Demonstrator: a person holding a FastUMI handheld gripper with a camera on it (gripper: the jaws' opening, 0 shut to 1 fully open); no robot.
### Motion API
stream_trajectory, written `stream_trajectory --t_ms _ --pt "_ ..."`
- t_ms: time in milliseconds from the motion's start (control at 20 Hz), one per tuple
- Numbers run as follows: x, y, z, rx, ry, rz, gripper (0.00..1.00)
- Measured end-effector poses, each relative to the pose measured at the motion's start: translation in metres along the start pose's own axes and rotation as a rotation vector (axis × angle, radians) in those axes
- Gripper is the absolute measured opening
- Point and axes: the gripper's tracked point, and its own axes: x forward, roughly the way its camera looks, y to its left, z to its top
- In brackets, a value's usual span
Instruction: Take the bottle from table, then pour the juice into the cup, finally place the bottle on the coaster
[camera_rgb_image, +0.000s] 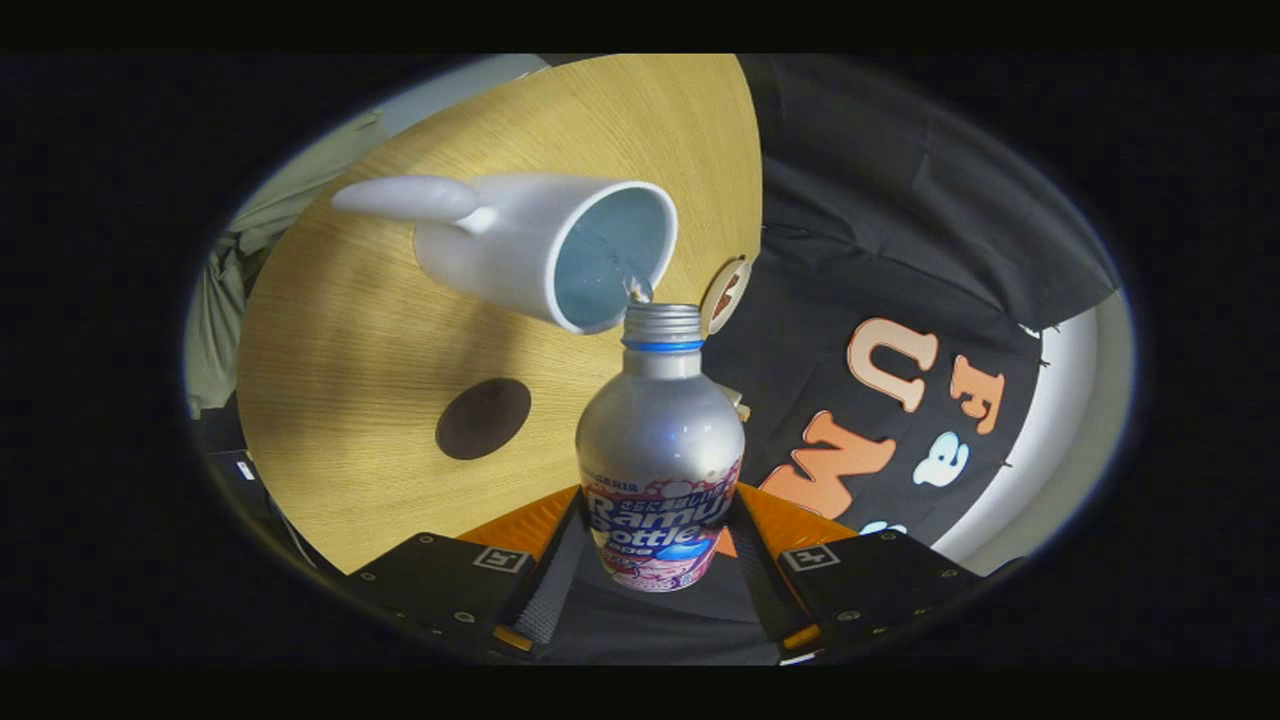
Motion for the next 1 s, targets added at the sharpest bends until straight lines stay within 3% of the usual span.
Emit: stream_trajectory --t_ms 1000 --pt "-0.0012 0.0005 0.0002 -0.095 -0.002 0.003 0.76"
